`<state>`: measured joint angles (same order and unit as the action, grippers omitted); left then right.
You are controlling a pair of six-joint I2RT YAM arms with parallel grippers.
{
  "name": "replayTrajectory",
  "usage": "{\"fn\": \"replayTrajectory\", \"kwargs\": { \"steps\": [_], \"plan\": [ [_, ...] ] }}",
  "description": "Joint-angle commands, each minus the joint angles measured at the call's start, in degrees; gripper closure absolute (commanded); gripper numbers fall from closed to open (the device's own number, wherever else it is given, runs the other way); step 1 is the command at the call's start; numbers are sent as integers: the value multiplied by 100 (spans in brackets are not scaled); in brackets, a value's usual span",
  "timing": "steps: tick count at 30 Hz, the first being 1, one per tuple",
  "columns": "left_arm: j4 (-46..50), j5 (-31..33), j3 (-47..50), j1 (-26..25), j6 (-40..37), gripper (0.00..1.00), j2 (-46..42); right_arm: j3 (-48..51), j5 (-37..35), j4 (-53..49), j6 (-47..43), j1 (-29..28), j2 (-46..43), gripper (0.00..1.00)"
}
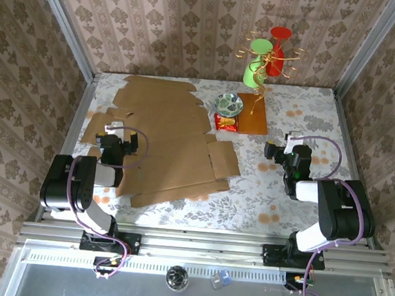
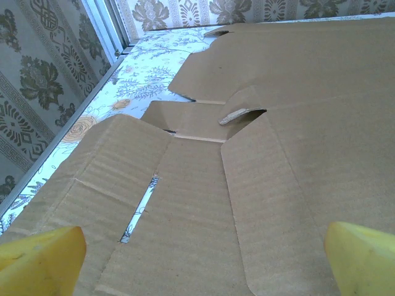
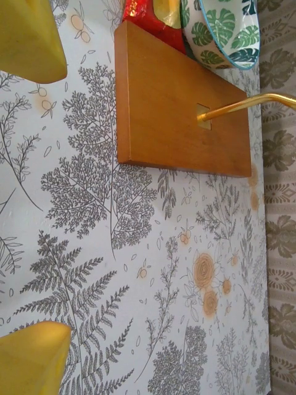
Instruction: Fold the paper box
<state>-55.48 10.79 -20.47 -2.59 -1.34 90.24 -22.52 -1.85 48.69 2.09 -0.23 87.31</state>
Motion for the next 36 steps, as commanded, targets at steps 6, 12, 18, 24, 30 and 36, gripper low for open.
{"fn": "replayTrajectory", "kwargs": {
  "steps": [6, 12, 18, 24, 30, 36],
  "plan": [
    [-6, 64, -59, -8, -85, 0, -88, -99, 115, -8, -15, 23, 32, 0],
    [-6, 69, -55, -5, -85, 0, -89, -103, 114, -8, -12, 23, 30, 0],
    [-6, 70, -62, -7, -85, 0, -91, -103, 114, -8, -10, 21, 32, 0],
    [-6, 65, -62, -12, -83, 0, -92, -99, 114, -12, -15, 23, 32, 0],
    [-7, 68, -62, -11, -85, 0, -89, -27, 16, 57, 22, 15, -66, 0],
    [-5, 70, -60, -8, -85, 0, -93, 202, -298, -151, 36, -47, -860, 0]
  ]
}}
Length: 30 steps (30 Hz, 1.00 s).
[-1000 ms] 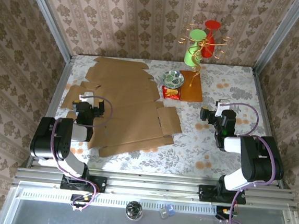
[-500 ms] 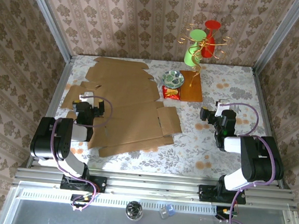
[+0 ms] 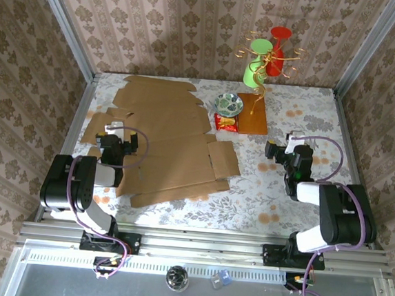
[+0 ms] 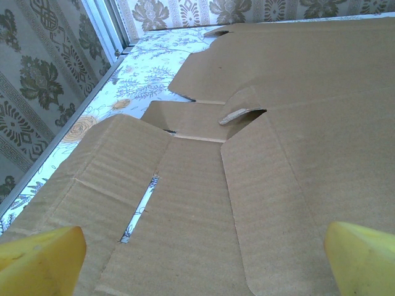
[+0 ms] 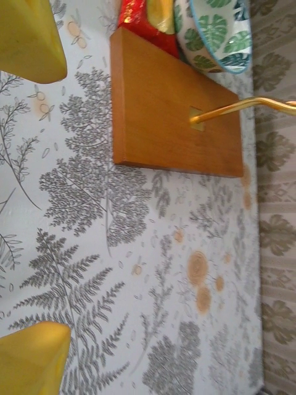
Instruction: Fold the paper box
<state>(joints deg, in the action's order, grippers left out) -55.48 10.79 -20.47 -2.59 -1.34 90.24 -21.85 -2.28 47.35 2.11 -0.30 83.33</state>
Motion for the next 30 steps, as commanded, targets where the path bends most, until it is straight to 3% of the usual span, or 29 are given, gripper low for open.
{"fn": "replayTrajectory", "kwargs": {
  "steps": [1, 7, 13, 15, 18, 19, 20, 21, 22, 24, 25, 26, 27, 28, 30],
  "plan": [
    [-11, 65, -61, -5, -85, 0, -90, 168, -287, -80, 39, -41, -643, 0],
    [-7, 68, -58, -5, -84, 0, -92, 107, -671, -945, 112, -199, -2034, 0],
    [-6, 66, -62, -5, -78, 0, -85, -1126, -1762, -3255, 318, -916, -3788, 0],
    [9, 68, -74, -11, -77, 0, -85, -2190, -2333, -5019, 1609, -1049, -3973, 0],
    [-71, 152, -42, -27, -85, 0, -95, -3529, -1737, -7634, 3121, -927, -3892, 0],
    [-119, 442, 10, -121, -124, 0, -178, -3572, -1630, -7776, 3411, -881, -3935, 0],
    [-59, 458, 102, -240, -189, 0, -353, -3525, -1099, -7725, 3406, -741, -4020, 0],
    [-255, 971, 165, -518, -496, 0, -488, -3468, -522, -7577, 3404, -578, -4064, 0],
    [-118, 1888, 87, -898, -760, 0, -703, -3492, -365, -7617, 3513, -539, -4047, 0],
    [694, 2548, -229, -1356, -970, 0, -1367, -3696, -466, -8145, 3793, -544, -3879, 0],
    [1305, 2631, -451, -1433, -654, 0, -1724, -3797, -447, -8287, 3833, -555, -3800, 0],
    [2742, 2587, -845, -1461, 48, 0, -2176, -3886, -410, -8430, 3902, -558, -3721, 0],
    [4279, 1995, -1428, -1302, 853, 0, -2546, -3979, -368, -8575, 3985, -559, -3623, 0],
    [5224, 1308, -1806, -1032, 1435, 0, -2726, -4056, -309, -8688, 4061, -559, -3535, 2],
    [5528, -131, -1836, -205, 3046, 0, -2890, -4201, -30, -8829, 4160, -589, -3347, 7]
  ]
}}
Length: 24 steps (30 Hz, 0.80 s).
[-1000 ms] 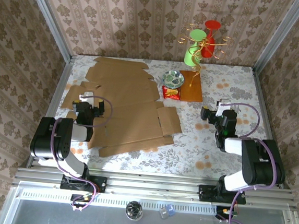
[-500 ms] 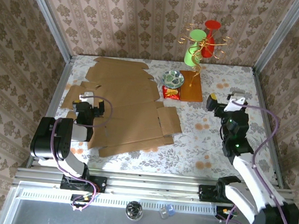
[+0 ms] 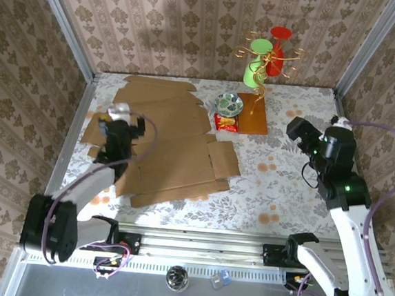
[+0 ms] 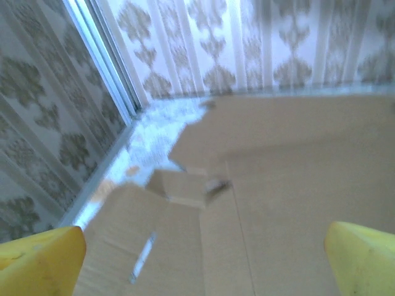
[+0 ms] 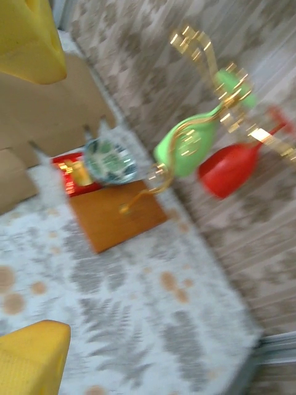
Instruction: Fold the paper box
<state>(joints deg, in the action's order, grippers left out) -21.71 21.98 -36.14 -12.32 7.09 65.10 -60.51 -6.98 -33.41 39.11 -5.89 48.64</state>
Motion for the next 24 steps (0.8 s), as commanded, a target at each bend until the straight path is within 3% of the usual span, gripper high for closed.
{"fn": "replayTrajectory", "kwargs": {
  "steps": [1, 2, 4, 6, 9, 13, 17, 24],
  "plan": [
    [1922, -1980, -124, 1081, 2660, 0, -429, -378, 504, -844, 557, -58, 209, 9],
    [1825, -2436, -28, 1328, 3028, 0, -463, -413, 597, -941, 690, -91, 301, 10],
    [2789, -2414, -291, 1229, 3519, 0, -552, -387, 806, -1000, 958, -176, 426, 15],
    [4465, -2203, -744, 903, 4173, 1, -654, -318, 999, -1069, 1326, -357, 557, 19],
    [6575, -2103, -1078, 321, 4987, 13, -1065, -109, 1223, -927, 1832, -767, 706, 26],
    [8430, -1887, -834, -668, 6319, 16, -1941, 371, 1436, -401, 2458, -1298, 841, 28],
    [8706, -1928, 0, -1587, 7779, 31, -3110, 946, 1776, 363, 2988, -1642, 1029, 30],
    [7780, -1723, 1130, -1818, 8940, 32, -4034, 1515, 2147, 1018, 3462, -1988, 1148, 30]
  ]
}}
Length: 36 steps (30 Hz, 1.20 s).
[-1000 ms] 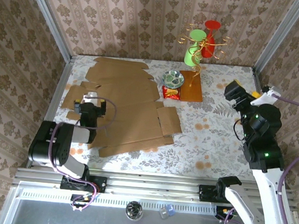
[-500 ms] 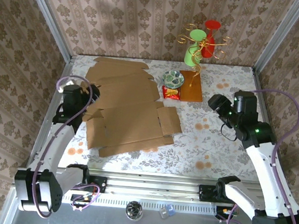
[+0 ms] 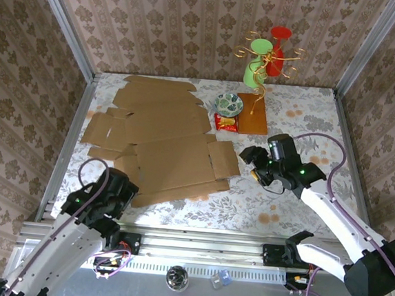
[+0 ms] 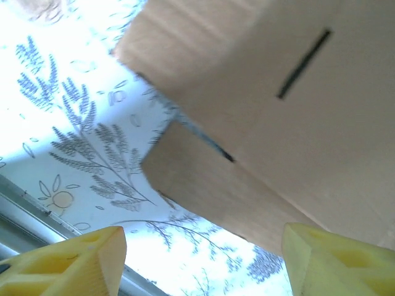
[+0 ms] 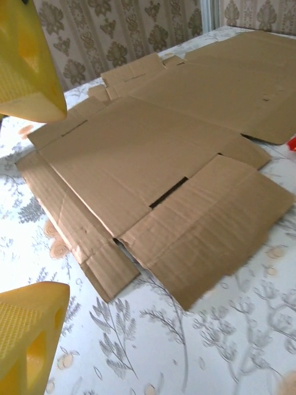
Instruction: Fold the paper box
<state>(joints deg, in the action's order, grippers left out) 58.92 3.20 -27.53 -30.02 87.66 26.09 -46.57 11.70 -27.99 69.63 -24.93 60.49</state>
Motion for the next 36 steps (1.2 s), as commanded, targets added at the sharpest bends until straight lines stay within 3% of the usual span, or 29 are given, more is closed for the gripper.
{"fn": "replayTrajectory", "kwargs": {
  "steps": [1, 9, 14, 30, 33, 36],
  "plan": [
    [-523, 201, 428, -56, 964, 32, -116, 184, 284, 519, 444, -115, -59, 30],
    [-1764, 753, 1214, -57, 1200, 36, 24, 683, 507, 939, 836, -164, -197, 29],
    [-2481, 1177, 1497, -57, 1043, 45, -88, 902, 591, 1126, 982, -188, -292, 29],
    [-3136, 1342, 1907, -48, 736, 58, -164, 1215, 617, 1489, 1536, -441, -58, 29],
    [-3237, 1293, 1983, -47, 718, 64, -139, 1287, 476, 1639, 1796, -709, 61, 29],
    [-3382, 1271, 2044, -48, 683, 78, -137, 1461, 379, 2057, 2203, -1017, 242, 28]
  ]
}}
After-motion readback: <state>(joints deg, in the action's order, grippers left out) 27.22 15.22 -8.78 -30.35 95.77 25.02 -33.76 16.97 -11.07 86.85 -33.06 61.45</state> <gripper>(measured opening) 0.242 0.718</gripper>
